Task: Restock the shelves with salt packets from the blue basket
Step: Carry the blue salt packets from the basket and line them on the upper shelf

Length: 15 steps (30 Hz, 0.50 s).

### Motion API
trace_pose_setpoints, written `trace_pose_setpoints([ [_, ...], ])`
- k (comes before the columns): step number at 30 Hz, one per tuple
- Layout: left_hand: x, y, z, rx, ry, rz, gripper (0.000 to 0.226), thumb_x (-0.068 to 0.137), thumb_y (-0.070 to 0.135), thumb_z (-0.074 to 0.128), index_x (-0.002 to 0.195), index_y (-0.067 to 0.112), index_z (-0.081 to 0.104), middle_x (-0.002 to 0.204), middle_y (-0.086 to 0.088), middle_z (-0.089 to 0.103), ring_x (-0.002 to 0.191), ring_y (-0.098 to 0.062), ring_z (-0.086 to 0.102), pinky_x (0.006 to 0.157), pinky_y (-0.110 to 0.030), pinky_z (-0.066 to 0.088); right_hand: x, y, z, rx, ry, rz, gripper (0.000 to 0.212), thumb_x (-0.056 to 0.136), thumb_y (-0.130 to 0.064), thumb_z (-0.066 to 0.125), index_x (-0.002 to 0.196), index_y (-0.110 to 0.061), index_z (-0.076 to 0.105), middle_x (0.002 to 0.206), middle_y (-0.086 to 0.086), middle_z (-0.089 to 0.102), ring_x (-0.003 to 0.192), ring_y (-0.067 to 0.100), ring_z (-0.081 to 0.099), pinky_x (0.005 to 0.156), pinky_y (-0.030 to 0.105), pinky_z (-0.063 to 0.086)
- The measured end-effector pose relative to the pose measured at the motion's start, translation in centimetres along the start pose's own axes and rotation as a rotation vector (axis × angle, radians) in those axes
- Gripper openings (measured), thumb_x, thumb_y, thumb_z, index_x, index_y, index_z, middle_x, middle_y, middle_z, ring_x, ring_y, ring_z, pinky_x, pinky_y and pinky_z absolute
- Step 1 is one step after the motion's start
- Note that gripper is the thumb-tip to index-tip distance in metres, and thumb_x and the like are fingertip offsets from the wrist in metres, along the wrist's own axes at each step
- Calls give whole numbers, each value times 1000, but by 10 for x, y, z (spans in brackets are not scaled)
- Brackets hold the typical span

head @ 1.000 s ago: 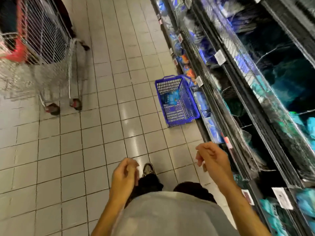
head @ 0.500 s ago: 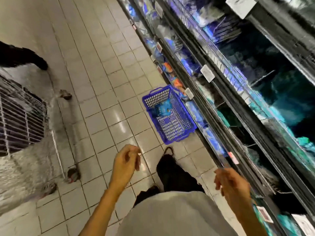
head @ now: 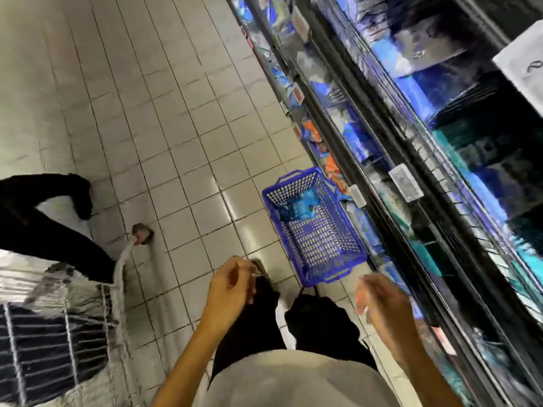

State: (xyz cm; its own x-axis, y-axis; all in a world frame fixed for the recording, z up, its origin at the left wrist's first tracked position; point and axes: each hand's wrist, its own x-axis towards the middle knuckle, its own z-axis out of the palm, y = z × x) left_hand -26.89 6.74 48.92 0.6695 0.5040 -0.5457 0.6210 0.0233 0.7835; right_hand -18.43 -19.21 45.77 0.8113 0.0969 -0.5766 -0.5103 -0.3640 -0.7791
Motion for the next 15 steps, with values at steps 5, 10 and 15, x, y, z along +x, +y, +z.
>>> trace_pose_setpoints([
  [5,113,-1,28,67,-63,-72,27,104,11,45,85,-3,60,50,3,58,40,-9,51,40,-18,40,87,-4,53,65,80,178,34,100,1,52,70,-14,55,43,-2,51,34,3,41,35,14,32],
  [10,228,-40,72,210,-207,-161,29,98,17,48,72,12,60,55,5,63,48,-11,58,45,-22,43,192,34,115,47,160,350,29,99,-6,52,71,-13,57,49,-3,56,31,3,48,31,13,32],
  [15,360,-114,131,465,-357,-147,35,101,24,48,73,8,61,64,-7,67,47,-7,61,45,-23,49,309,121,187,87,170,450,24,99,-7,47,81,-15,61,56,1,56,38,2,55,38,17,39],
])
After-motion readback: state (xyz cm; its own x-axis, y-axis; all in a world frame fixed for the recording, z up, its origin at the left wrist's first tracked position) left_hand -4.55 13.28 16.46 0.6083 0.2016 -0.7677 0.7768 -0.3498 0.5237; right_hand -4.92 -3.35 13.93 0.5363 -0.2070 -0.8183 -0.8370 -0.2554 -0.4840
